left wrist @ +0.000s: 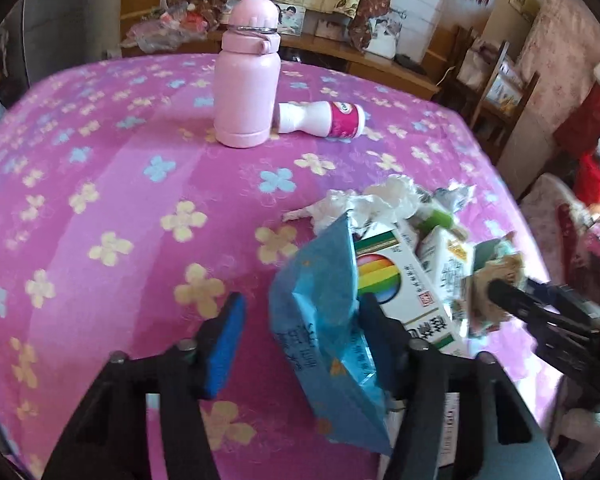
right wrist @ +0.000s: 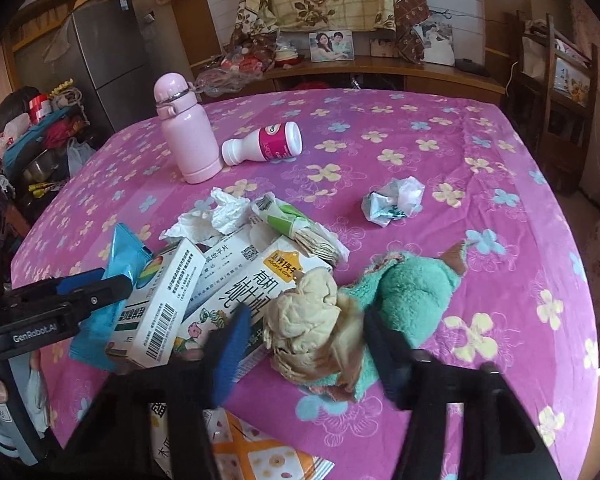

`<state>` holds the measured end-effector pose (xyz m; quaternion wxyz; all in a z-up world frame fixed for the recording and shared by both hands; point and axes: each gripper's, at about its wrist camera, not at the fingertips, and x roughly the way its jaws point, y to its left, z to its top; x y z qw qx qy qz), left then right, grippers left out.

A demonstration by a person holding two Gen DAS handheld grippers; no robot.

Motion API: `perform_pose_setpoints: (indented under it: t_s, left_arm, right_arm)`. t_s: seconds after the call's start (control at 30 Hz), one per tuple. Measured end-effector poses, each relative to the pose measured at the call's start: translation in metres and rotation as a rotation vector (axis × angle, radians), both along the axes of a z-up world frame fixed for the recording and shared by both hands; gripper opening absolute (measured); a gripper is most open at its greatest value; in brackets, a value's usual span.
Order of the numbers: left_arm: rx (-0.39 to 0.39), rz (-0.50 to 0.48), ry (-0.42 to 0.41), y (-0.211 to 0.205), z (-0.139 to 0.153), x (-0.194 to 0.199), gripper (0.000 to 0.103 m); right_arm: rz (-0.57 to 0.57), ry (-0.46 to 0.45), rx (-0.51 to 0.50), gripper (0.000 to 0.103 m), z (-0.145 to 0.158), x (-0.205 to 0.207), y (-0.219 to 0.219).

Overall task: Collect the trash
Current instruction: 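Grasp the blue snack wrapper with left tool while right grasps crumpled tissue, then carry both items to the white bucket and open both tools to drop them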

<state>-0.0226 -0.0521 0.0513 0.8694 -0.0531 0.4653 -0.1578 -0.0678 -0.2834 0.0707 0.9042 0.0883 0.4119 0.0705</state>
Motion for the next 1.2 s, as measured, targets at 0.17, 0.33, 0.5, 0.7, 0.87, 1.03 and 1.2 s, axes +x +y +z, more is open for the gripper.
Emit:
perform_pose_setpoints:
  t_s: [0.17,0.33,0.5,0.7,0.87,1.03,1.2]
  left_arm:
    - [-0.038,-0.017,0.002,0.008,0.007,-0.007,0.033]
    - [-0.024,-0.010,-0.036,0.021,0.028,-0.021,0.031]
    - [-0.018,-0.047,-0.100,0.014,0.063,-0.043,0.031]
    - [-0.017,-0.163,-0.131,-0.035,0.083,-0.070,0.031]
    - [-0.034,-0.274,-0.126,-0.089,0.088,-0.095,0.031]
    - [-0.061,-0.390,-0.113,-0.155,0.089,-0.120,0.031]
    - [-0.081,-0.502,-0.094,-0.228,0.086,-0.149,0.031]
  right_arm:
    - [0.011,-0.016,0.012,0.029,0.003,-0.005,0.002]
    - [0.010,-0.067,0.069,0.028,0.021,-0.031,-0.006]
    - [-0.011,-0.098,0.103,0.028,0.034,-0.064,-0.022]
    - [-0.073,-0.101,0.096,0.028,0.036,-0.104,-0.054]
    - [-0.160,-0.087,0.086,0.028,0.029,-0.137,-0.098]
    - [-0.259,-0.065,0.061,0.028,0.021,-0.172,-0.147]
    - [-0.366,-0.032,0.060,0.028,0.006,-0.209,-0.203]
